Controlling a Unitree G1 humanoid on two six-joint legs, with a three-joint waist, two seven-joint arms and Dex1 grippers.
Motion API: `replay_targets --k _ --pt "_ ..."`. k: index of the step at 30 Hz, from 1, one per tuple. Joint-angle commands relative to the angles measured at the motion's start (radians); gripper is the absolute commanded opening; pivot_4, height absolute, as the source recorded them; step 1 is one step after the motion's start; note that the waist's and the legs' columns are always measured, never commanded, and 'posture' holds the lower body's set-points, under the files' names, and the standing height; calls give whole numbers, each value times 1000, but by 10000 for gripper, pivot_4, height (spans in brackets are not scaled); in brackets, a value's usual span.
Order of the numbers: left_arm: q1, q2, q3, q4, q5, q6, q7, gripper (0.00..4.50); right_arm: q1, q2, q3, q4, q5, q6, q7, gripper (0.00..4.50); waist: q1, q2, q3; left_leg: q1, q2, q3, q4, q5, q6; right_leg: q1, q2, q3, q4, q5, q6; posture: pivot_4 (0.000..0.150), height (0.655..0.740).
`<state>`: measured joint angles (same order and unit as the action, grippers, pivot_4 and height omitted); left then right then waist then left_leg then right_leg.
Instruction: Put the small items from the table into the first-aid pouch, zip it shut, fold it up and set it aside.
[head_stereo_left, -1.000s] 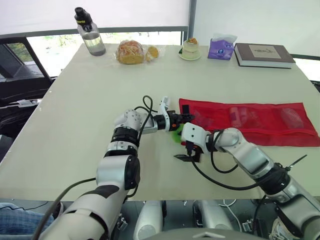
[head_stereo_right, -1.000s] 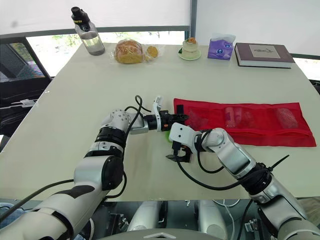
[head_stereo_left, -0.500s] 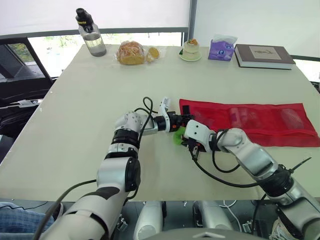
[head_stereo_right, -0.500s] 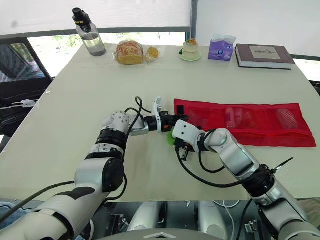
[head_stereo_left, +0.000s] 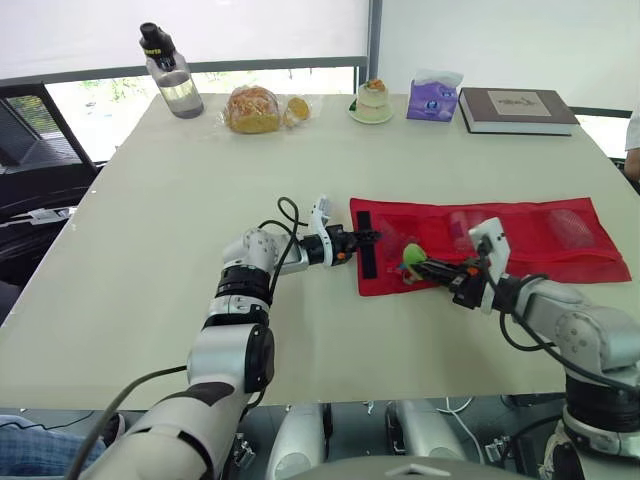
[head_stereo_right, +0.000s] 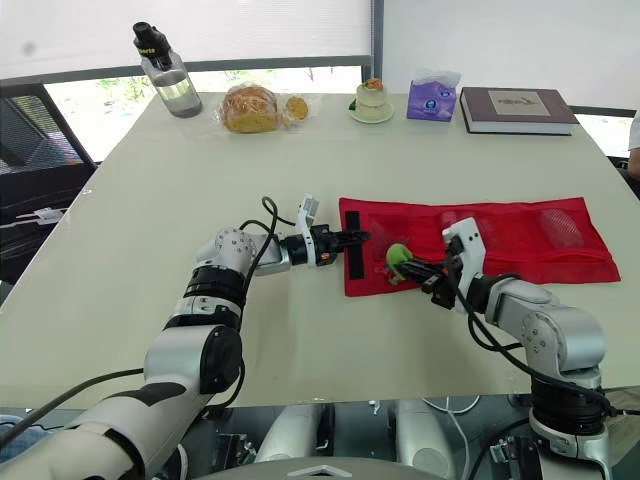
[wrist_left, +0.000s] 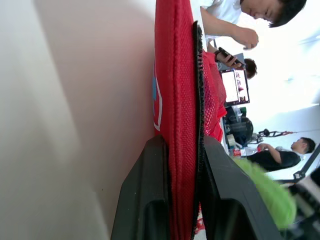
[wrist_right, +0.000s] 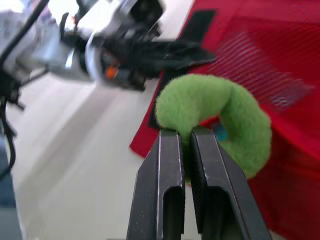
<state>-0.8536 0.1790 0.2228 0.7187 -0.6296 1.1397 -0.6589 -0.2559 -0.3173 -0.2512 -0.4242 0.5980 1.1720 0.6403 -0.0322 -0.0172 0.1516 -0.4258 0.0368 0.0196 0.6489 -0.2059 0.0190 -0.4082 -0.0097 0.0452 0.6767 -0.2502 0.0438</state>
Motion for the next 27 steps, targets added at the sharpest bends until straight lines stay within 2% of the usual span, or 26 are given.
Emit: replay_targets --k 1,8,15,19,27 --pt "62 39 -59 0 66 -8 -5 2329 -31 22 -134 -5 53 -1 -97 958 -3 0 0 0 0 0 0 0 0 0 0 0 0 0 0 1500 7400" --pt "86 93 -129 -38 85 -39 -57 2329 -41 -1 -263 49 110 -47 -197 958 -10 0 0 -1 0 1 -1 0 0 -1 0 1 -1 0 0 1500 7400" --pt "98 126 -169 -60 82 -60 -100 2329 -38 17 -259 41 163 -98 -262 958 -11 0 0 -1 0 1 -2 0 0 -2 2 3 -1 -1 1 1500 7400" --pt "117 170 -193 -78 86 -71 -142 2329 -22 -23 -292 82 153 -141 -285 958 -13 0 0 -2 1 2 -3 0 0 -3 2 3 -2 -1 1 1500 7400" --pt "138 287 -263 -135 74 -118 -320 2329 43 -151 -287 177 94 -248 -280 958 -13 0 0 -2 1 3 -6 0 0 -4 3 4 -4 -1 0 1500 7400"
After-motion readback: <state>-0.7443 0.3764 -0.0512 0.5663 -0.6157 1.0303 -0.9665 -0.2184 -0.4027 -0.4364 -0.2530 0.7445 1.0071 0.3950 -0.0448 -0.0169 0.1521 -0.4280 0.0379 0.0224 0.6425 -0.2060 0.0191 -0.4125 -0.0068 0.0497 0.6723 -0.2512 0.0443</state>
